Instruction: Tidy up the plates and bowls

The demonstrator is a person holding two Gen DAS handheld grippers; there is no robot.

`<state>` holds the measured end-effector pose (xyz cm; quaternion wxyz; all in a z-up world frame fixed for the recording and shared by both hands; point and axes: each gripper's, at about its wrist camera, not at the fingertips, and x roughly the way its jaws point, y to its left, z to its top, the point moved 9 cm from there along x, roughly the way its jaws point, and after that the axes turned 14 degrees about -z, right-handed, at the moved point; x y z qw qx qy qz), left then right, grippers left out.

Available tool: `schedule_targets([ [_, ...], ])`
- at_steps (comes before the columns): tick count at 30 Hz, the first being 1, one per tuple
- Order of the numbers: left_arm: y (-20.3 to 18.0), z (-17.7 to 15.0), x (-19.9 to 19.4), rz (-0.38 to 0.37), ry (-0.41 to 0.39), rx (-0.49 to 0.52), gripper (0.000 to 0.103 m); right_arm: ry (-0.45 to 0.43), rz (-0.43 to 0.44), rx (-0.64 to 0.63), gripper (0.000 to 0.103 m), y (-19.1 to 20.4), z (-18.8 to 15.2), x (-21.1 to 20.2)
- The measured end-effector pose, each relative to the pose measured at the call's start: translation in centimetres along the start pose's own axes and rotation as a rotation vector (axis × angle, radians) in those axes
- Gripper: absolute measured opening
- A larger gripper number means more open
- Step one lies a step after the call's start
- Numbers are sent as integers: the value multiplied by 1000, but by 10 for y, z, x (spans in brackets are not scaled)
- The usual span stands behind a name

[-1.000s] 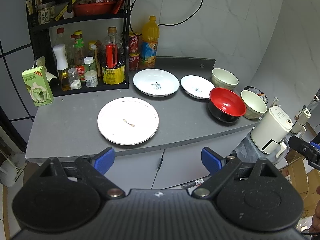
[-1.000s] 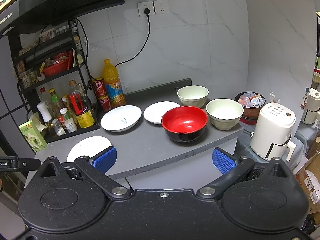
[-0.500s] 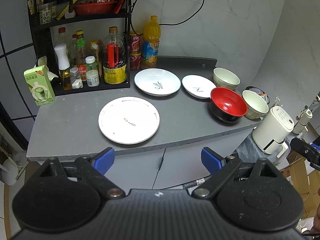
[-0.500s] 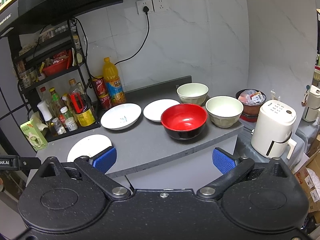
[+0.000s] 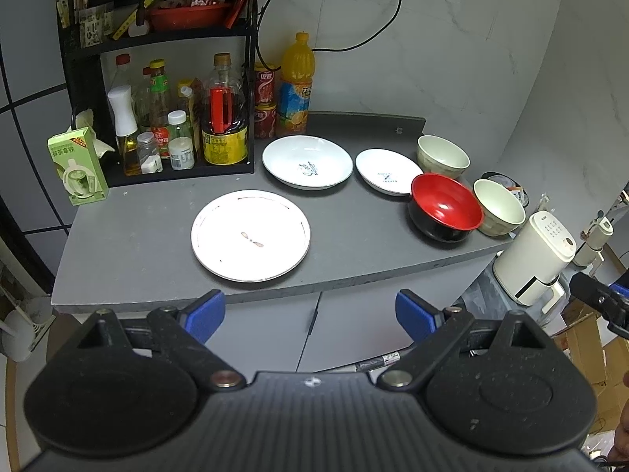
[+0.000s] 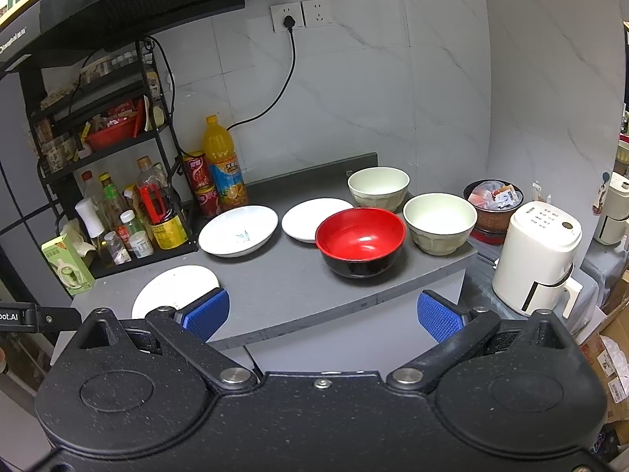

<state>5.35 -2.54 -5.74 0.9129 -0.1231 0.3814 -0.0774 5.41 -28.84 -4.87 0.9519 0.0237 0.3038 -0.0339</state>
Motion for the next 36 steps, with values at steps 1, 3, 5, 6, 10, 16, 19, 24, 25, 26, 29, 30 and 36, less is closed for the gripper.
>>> schedule_targets([
  [1, 0, -1, 0, 1, -1, 0, 92, -1, 2, -1, 103, 0, 0, -1],
  [3, -1, -2, -1, 1, -1, -2, 92, -2, 5, -5, 103, 1, 0, -1],
  [5, 0, -1, -2, 0, -5, 2, 92, -3, 10, -8, 103, 1, 0, -3],
  [6, -1, -2, -3, 0, -11, 7, 92, -2, 11, -8, 103, 0, 0, -3],
  [10, -4, -2, -7, 5, -23, 9, 92, 2, 13, -10, 103, 1, -1, -4],
  [16, -5, -1, -13, 13, -29, 3, 92, 1, 22, -13, 103, 1, 1, -5],
  [19, -4, -1, -14, 15, -30, -5, 92, 4, 24, -13, 103, 1, 1, -4],
  [24, 0, 1, -16, 20, -34, -18, 92, 4, 22, -30, 103, 5, 4, -2],
  [25, 1, 2, -16, 21, -33, -24, 92, 3, 24, -33, 103, 6, 5, -2],
  [26, 2, 3, -15, 21, -32, -28, 92, 3, 25, -34, 103, 7, 5, -1],
  [29, 2, 6, -13, 13, -30, -28, 92, 13, 24, -41, 103, 11, 6, 3],
  [30, 3, 6, -11, 8, -27, -28, 92, 16, 29, -48, 103, 12, 6, 4],
  [36, 4, 13, 0, -4, -28, -19, 92, 27, 42, -51, 103, 14, 10, 12],
])
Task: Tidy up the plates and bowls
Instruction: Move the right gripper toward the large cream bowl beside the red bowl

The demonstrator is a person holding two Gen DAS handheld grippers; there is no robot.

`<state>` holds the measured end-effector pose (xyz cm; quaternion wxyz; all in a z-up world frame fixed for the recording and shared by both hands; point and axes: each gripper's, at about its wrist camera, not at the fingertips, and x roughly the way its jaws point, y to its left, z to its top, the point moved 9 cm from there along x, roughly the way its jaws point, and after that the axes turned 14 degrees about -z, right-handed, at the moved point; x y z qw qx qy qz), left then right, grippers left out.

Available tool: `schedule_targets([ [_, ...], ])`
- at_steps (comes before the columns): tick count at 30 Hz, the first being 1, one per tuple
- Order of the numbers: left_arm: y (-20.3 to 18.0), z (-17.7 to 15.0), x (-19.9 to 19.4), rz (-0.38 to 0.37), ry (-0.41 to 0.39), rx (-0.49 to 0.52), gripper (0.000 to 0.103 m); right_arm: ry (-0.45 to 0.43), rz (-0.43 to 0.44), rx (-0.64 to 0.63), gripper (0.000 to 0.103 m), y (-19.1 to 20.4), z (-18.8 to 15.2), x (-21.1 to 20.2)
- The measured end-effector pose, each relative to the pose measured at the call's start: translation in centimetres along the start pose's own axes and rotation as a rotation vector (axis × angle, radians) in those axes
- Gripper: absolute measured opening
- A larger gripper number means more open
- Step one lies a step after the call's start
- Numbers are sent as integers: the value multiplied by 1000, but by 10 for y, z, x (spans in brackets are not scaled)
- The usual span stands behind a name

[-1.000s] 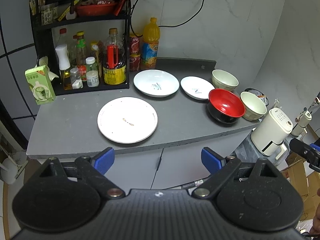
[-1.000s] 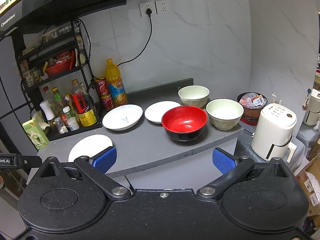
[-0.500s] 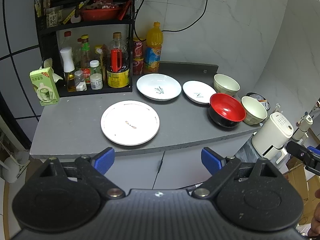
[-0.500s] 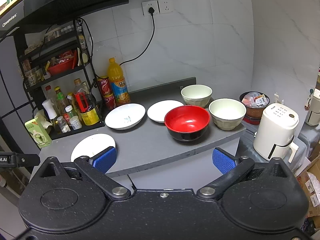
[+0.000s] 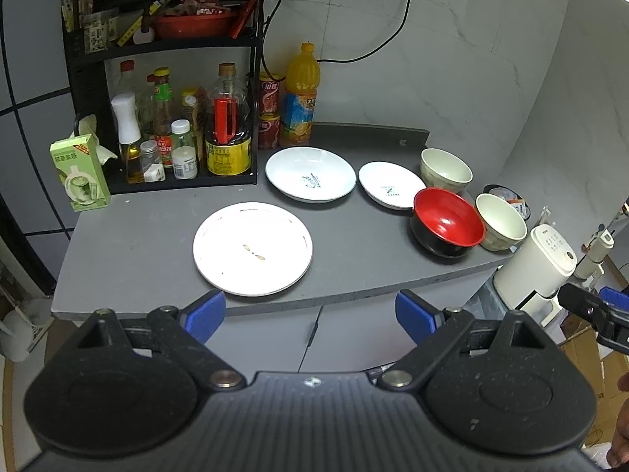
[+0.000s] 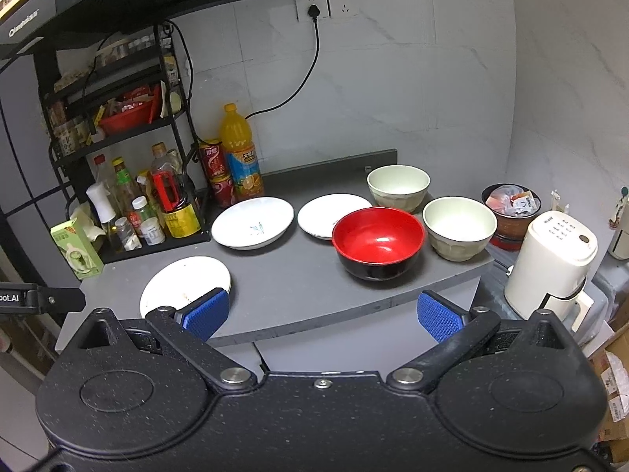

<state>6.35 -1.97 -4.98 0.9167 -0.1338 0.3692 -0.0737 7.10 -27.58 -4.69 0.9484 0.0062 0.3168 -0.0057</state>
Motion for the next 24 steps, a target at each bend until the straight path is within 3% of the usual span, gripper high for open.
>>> schedule_targets([
  [15, 17, 26, 51, -14, 45, 3, 92, 39, -34, 33, 103, 0, 9, 48],
  [24, 16, 57, 97, -55, 85, 43, 92, 50, -123, 42, 103, -15, 23, 84],
])
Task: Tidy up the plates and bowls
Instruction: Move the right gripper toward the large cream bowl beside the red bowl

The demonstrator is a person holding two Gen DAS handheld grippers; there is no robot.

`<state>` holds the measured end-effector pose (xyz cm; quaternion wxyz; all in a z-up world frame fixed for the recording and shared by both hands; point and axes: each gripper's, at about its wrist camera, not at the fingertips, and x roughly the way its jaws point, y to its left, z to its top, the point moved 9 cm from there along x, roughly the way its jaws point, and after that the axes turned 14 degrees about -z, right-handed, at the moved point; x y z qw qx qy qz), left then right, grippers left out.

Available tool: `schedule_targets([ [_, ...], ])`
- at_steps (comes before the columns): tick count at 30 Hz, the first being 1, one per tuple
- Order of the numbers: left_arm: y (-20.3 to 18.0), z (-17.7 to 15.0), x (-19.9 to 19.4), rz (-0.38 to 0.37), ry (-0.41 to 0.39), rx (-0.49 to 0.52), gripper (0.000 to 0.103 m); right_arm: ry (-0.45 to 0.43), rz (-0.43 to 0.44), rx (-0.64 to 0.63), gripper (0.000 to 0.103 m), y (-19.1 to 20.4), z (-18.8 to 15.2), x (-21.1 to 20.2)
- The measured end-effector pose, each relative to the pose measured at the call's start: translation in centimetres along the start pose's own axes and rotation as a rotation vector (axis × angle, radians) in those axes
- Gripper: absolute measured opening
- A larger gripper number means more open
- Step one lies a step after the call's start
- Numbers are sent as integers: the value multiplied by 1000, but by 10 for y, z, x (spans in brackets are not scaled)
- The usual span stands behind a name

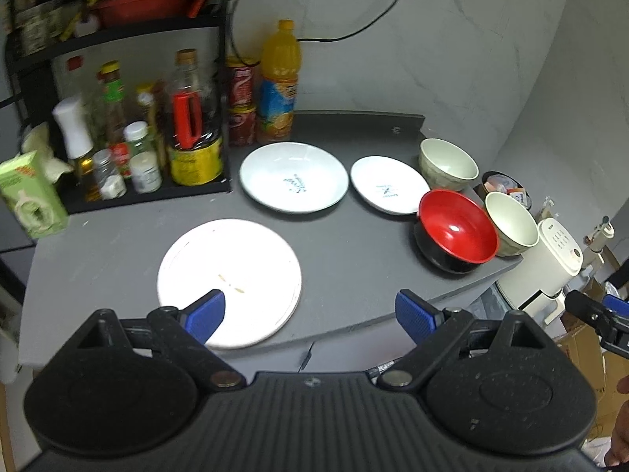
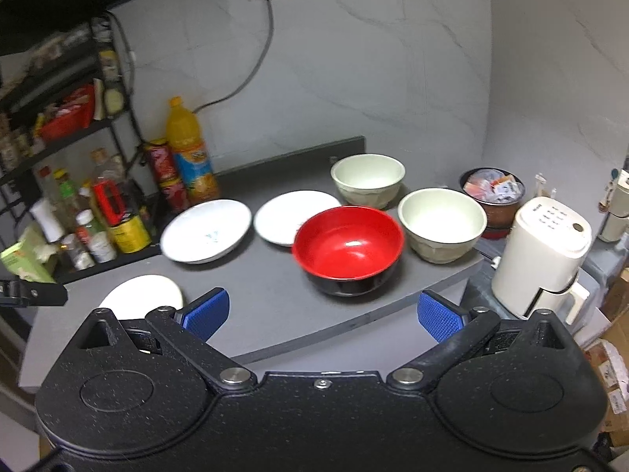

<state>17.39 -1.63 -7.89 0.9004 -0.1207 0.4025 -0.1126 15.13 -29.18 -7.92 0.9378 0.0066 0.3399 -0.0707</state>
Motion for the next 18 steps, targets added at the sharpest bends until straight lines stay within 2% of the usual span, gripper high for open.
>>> schedule_targets([
  [13, -30, 46, 74, -129, 73, 140, 92, 29, -110, 82, 103, -6, 19, 42],
  [18, -35, 59, 99, -157, 109, 186, 92, 51, -150, 143, 103, -13, 23, 54],
])
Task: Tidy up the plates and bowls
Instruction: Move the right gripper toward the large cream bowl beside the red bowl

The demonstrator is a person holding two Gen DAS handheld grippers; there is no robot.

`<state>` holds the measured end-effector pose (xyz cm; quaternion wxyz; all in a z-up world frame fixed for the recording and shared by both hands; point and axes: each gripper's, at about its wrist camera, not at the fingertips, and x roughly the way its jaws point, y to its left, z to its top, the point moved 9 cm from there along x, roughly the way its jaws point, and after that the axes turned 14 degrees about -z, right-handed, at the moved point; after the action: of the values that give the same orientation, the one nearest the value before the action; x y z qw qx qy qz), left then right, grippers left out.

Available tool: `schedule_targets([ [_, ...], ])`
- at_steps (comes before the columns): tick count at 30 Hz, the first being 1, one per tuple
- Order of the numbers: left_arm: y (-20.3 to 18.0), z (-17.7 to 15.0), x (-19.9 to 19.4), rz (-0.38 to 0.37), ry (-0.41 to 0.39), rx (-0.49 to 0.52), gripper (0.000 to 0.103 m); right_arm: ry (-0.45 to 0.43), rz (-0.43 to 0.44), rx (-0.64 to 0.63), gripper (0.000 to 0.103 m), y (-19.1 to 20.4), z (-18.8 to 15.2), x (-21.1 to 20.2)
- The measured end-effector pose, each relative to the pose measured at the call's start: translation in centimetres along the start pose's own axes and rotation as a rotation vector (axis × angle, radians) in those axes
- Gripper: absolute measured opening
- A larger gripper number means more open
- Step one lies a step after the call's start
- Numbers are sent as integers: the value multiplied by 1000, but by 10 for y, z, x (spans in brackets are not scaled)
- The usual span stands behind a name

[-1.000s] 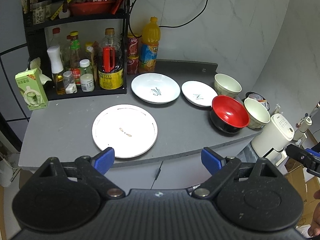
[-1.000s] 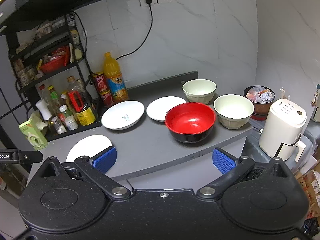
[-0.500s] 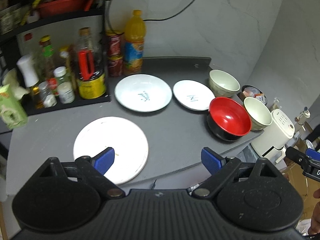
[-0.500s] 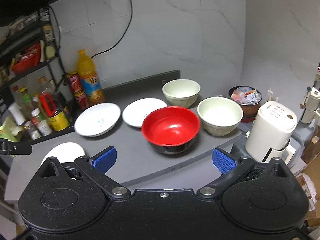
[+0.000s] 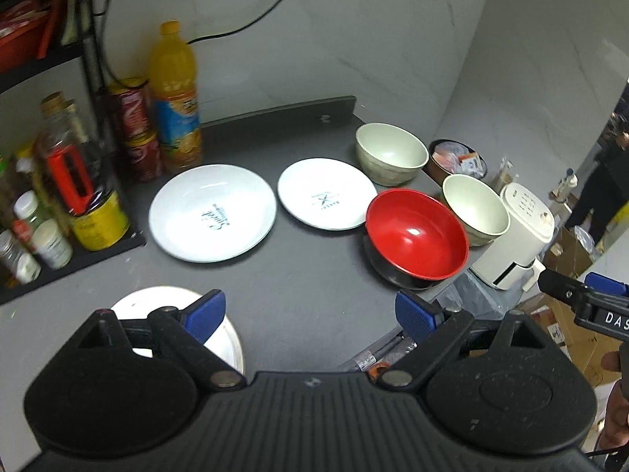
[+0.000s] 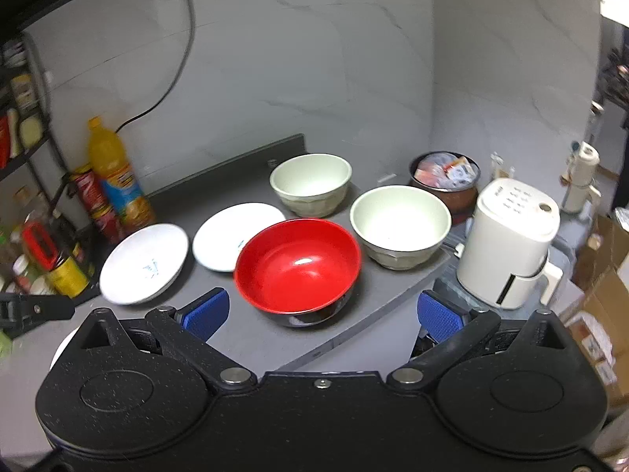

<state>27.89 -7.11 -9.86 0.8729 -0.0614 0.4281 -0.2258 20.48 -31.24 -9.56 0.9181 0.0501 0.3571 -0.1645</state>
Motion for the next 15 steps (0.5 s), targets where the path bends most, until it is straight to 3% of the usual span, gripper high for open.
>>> schedule_targets([
  [15, -10, 34, 43, -68, 45, 67, 92, 42, -91, 101, 103, -24, 8, 25],
])
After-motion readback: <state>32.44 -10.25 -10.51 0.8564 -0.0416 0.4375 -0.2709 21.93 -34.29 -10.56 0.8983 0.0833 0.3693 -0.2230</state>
